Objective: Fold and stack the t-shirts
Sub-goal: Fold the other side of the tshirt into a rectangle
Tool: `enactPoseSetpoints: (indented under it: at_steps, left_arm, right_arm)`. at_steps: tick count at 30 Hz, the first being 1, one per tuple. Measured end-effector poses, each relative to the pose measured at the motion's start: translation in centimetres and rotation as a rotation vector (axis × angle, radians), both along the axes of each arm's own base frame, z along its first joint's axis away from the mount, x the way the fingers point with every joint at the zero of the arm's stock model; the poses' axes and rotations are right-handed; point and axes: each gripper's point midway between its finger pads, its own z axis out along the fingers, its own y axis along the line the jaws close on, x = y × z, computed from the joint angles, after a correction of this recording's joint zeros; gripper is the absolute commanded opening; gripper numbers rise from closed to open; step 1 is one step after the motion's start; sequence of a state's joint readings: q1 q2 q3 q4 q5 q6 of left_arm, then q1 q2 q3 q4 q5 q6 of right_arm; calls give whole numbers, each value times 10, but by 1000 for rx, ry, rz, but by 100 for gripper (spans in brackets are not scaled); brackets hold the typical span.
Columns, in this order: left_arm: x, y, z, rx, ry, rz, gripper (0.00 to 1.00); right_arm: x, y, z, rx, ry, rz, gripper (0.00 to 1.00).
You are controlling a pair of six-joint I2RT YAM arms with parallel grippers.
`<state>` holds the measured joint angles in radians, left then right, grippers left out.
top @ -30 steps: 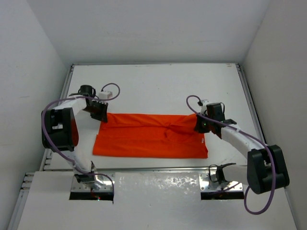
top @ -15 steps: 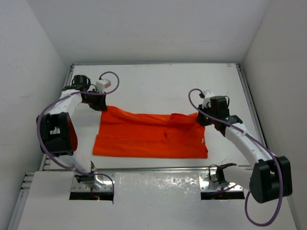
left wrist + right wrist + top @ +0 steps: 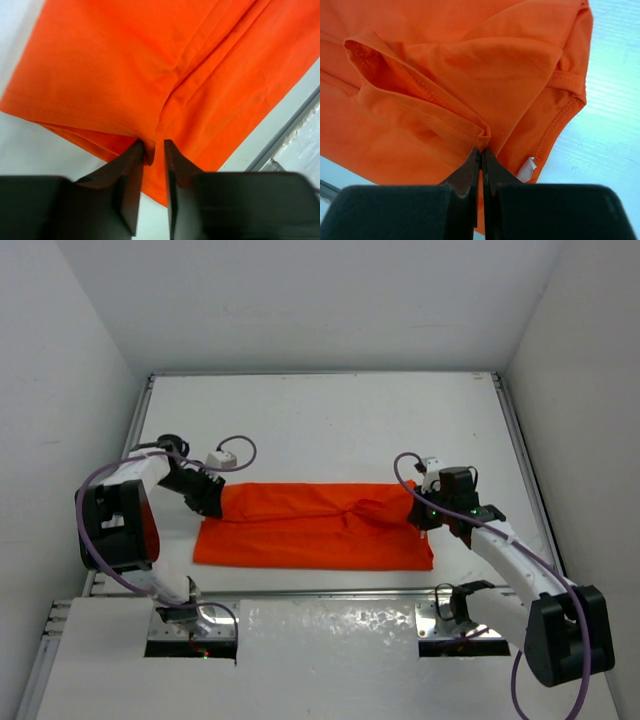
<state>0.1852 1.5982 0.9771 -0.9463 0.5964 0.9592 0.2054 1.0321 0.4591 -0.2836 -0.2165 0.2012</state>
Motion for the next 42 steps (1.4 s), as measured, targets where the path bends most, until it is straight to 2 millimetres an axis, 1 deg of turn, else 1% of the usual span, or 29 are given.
enactPoseSetpoints:
  at_steps: [1, 2, 4, 5, 6, 7, 9, 10, 11, 13, 14, 15, 18, 19, 20, 21, 22, 24, 25, 27, 29, 30, 32, 35, 37, 38, 42]
  left_arm:
    - [-2, 1, -2, 3, 5, -11, 23]
    - [-3, 1, -3, 6, 6, -21, 23]
    - [-3, 3, -5, 10, 7, -33, 25]
    - [-3, 4, -6, 12, 10, -36, 27]
    - [-3, 6, -6, 16, 14, -38, 29]
    - [-2, 8, -6, 21, 17, -37, 31]
    - [3, 14, -5, 36, 15, -32, 39]
    - [6, 19, -4, 45, 16, -25, 51]
    - [9, 22, -3, 53, 14, -19, 57]
    - [11, 29, -2, 79, 8, -24, 58]
    - [11, 32, -3, 91, 12, -24, 58]
    - [9, 34, -3, 98, 16, -25, 58]
    - [6, 37, -2, 107, 29, -25, 58]
    - [7, 38, -1, 106, 28, -22, 57]
    - [9, 38, 2, 101, 23, -15, 57]
    - [15, 39, 7, 98, 10, -3, 56]
    - [22, 40, 12, 95, -9, 12, 55]
    - [42, 42, 23, 87, -60, 60, 53]
    - [50, 42, 27, 84, -81, 81, 53]
    - [61, 41, 29, 83, -110, 117, 53]
    - [68, 35, 26, 90, -120, 137, 53]
    - [69, 32, 21, 95, -119, 144, 53]
    - [65, 26, 8, 103, -97, 164, 52]
    - [56, 20, -7, 106, -43, 193, 52]
    - [55, 21, -14, 117, -25, 220, 52]
    - [56, 23, -16, 124, -24, 229, 53]
    - [62, 28, -19, 147, -36, 259, 52]
  right_arm:
    - [-1, 1, -1, 5, 5, 7, 3]
    - [-3, 2, -2, 9, 8, 13, 9]
    - [-4, 4, -4, 12, 13, 30, 16]
    - [-5, 4, -5, 9, 16, 35, 21]
    - [-6, 3, -6, 4, 21, 40, 30]
    - [-8, 2, -7, 0, 28, 41, 35]
    - [-11, -1, -9, -19, 42, 44, 41]
    - [-14, -3, -10, -31, 58, 46, 49]
    - [-14, -3, -8, -35, 56, 46, 52]
    - [-15, -2, -1, -29, 40, 61, 55]
    - [-14, 1, 7, -15, 10, 75, 56]
    - [-13, 4, 16, 5, -27, 92, 55]
    - [-5, 13, 50, 48, -162, 134, 26]
    - [1, 15, 62, 59, -203, 137, 7]
    - [7, 18, 71, 64, -229, 139, 0]
    - [18, 22, 81, 74, -251, 136, 0]
    - [27, 25, 86, 76, -258, 136, 0]
    - [52, 34, 91, 69, -251, 125, 0]
    - [63, 37, 88, 61, -242, 121, 0]
    - [83, 50, 74, 52, -205, 124, 0]
    - [93, 63, 51, 47, -149, 135, 0]
    - [92, 69, 39, 43, -120, 146, 0]
    - [83, 80, 14, 38, -57, 171, 0]
    - [64, 90, -8, 40, 1, 201, 0]
    - [52, 96, -14, 59, 15, 214, 0]
    - [43, 97, -19, 65, 26, 222, 0]
    - [16, 105, -24, 98, 34, 241, 0]
